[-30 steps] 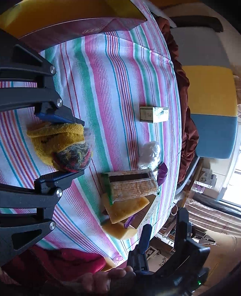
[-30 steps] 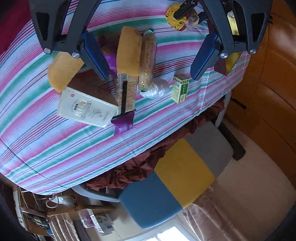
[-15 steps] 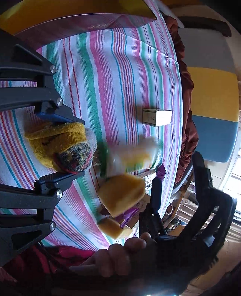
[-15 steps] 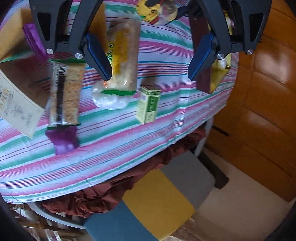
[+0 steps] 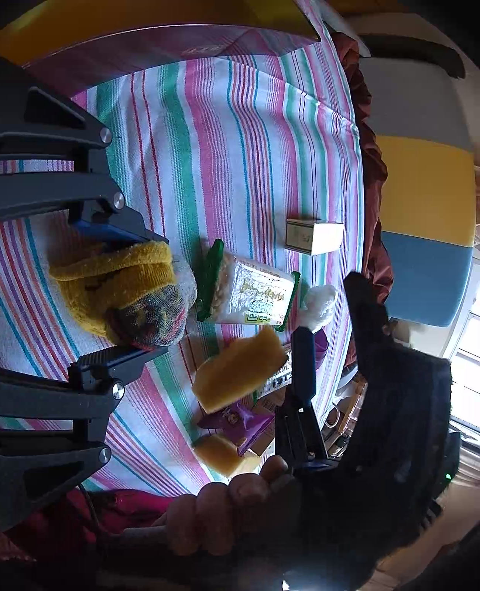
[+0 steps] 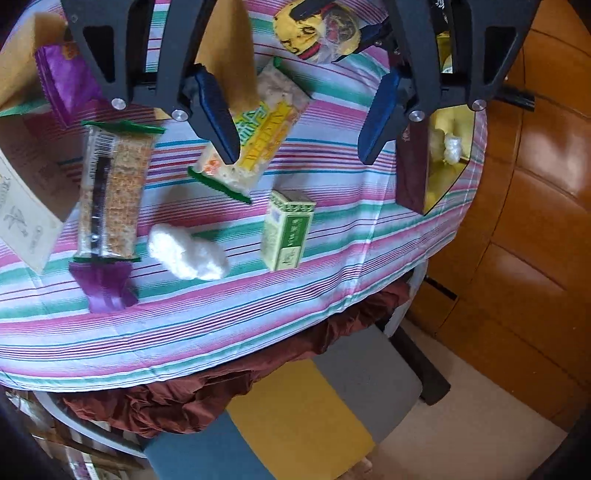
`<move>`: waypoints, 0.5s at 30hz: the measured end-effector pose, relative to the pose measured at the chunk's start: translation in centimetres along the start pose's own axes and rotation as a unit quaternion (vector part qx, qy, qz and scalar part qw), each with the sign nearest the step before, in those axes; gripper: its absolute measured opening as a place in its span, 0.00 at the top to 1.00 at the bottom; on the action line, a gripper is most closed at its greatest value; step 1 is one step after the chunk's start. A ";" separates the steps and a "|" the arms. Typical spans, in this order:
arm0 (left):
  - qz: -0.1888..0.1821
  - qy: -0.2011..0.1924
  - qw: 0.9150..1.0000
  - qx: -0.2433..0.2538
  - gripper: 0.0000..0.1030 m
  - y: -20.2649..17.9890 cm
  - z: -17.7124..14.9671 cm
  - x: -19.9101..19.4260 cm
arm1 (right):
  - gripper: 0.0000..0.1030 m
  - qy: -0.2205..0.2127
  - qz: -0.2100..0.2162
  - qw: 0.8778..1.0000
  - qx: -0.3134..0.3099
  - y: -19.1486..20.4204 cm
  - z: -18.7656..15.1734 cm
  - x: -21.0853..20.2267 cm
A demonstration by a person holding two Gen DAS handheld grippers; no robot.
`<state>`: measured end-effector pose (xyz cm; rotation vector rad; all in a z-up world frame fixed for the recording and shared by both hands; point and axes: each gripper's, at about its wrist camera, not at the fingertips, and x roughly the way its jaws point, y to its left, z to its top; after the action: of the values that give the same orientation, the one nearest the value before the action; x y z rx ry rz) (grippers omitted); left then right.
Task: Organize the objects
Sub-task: 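Grasp the yellow knitted sock with the left gripper while the right gripper grasps the WEIDAN cracker pack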
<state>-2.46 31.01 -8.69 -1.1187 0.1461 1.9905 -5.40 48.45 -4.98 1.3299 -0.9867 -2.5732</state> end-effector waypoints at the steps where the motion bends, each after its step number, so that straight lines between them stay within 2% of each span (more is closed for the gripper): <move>1: 0.000 0.000 1.000 0.000 0.52 0.0 0.0 0.0 | 0.34 0.002 0.007 1.000 -0.006 0.4 -0.1 0.0; 3: 0.000 0.000 1.000 0.000 0.52 0.0 0.0 0.0 | 0.34 0.000 0.038 0.999 -0.013 1.1 -0.2 -0.3; 5: 0.001 -0.001 1.000 0.002 0.52 0.0 -0.1 0.0 | 0.34 -0.002 0.094 0.995 -0.018 1.7 -0.1 -0.7; 6: 0.002 -0.001 1.000 0.003 0.52 0.0 -0.1 0.0 | 0.34 -0.004 0.107 0.994 -0.019 2.0 0.0 -0.9; 7: 0.002 -0.002 1.000 0.003 0.52 0.0 -0.1 0.0 | 0.33 -0.009 0.097 0.995 -0.019 2.0 0.0 -1.0; 12: 0.003 -0.002 1.000 0.002 0.52 -0.1 -0.1 0.0 | 0.29 0.005 -0.014 0.999 0.034 -0.8 0.3 0.5; 15: 0.001 -0.003 1.000 0.000 0.52 0.0 -0.2 0.0 | 0.27 0.013 -0.039 0.998 0.043 -1.5 0.3 1.0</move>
<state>-2.34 30.89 -8.80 -1.1135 0.1450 1.9950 -5.94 49.42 -6.39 1.4466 -1.0738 -2.5888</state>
